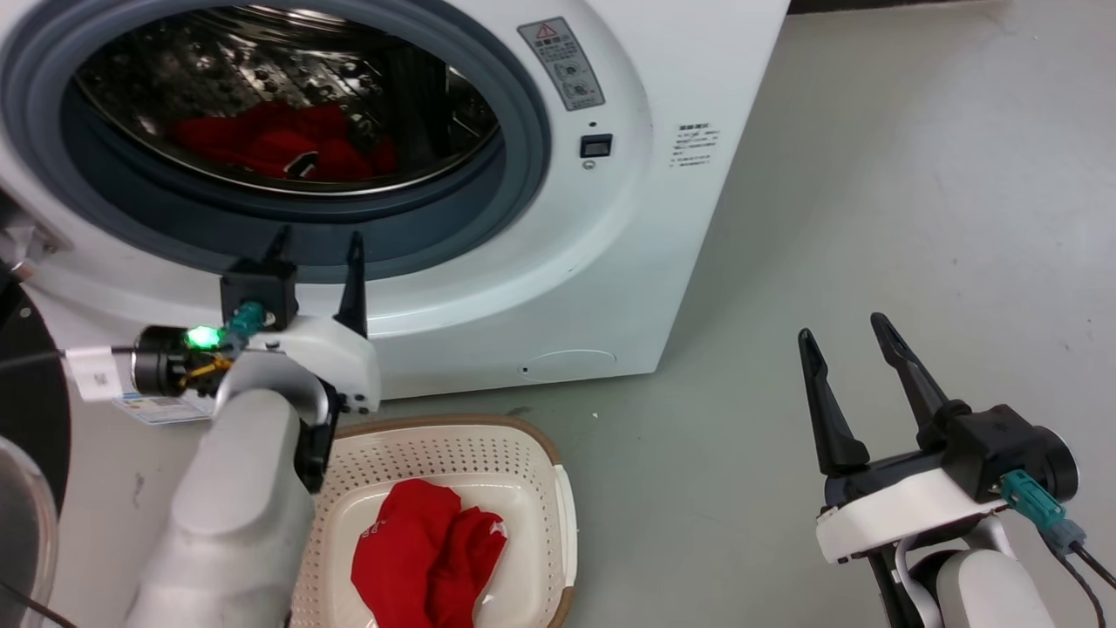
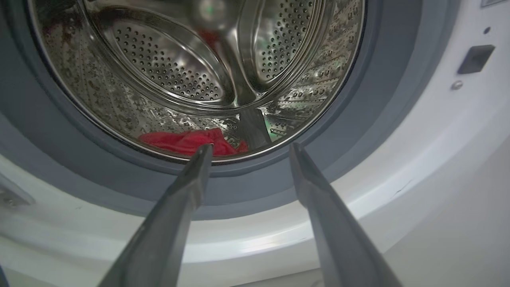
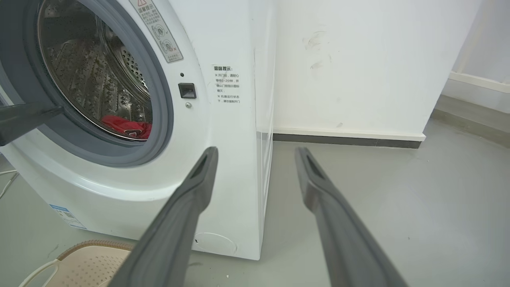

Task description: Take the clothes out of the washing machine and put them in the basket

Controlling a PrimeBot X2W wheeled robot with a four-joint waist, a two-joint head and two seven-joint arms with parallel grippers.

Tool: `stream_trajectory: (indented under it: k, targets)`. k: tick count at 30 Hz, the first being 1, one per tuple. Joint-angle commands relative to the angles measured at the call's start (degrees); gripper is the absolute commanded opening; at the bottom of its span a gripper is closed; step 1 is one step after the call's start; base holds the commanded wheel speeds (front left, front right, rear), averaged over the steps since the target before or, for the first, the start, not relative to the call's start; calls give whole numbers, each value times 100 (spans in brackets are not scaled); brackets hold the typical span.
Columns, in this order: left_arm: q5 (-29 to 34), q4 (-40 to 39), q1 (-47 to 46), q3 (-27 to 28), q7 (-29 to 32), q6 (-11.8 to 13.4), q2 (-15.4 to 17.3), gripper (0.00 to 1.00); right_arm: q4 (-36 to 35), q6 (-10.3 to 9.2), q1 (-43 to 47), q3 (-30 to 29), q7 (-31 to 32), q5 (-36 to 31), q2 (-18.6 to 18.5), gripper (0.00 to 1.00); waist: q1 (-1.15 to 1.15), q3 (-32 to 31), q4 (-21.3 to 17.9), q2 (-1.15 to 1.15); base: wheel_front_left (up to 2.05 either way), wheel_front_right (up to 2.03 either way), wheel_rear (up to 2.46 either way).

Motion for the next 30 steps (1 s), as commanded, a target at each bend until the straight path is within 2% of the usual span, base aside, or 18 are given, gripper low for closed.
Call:
stream_trajectory:
  k: [1, 5, 16, 23, 30]
  targets:
    - [50, 272, -256, -9, 26, -22, 95, 100, 40, -4, -82, 21, -47, 49, 10, 100, 1, 107, -129, 0, 0, 0, 0]
    - [110, 709, -688, -44, 138, -27, 226, 100, 73, -4, -154, 60, -103, 113, 10, 100, 1, 245, -252, 0, 0, 0, 0]
    - [413, 1871, -2201, -265, 746, -91, 876, 100, 315, -4, -583, 342, -396, 414, 10, 100, 1, 1056, -735, 0, 0, 0, 0]
    - [689, 2222, -3157, -535, 1319, -146, 1253, 100, 483, -4, -961, 580, -518, 635, 12, 100, 1, 1732, -1073, 0, 0, 0, 0]
    - [1065, 2427, -4042, -868, 1952, -261, 1799, 100, 570, -4, -1275, 782, -555, 911, 11, 100, 1, 2299, -1422, 0, 0, 0, 0]
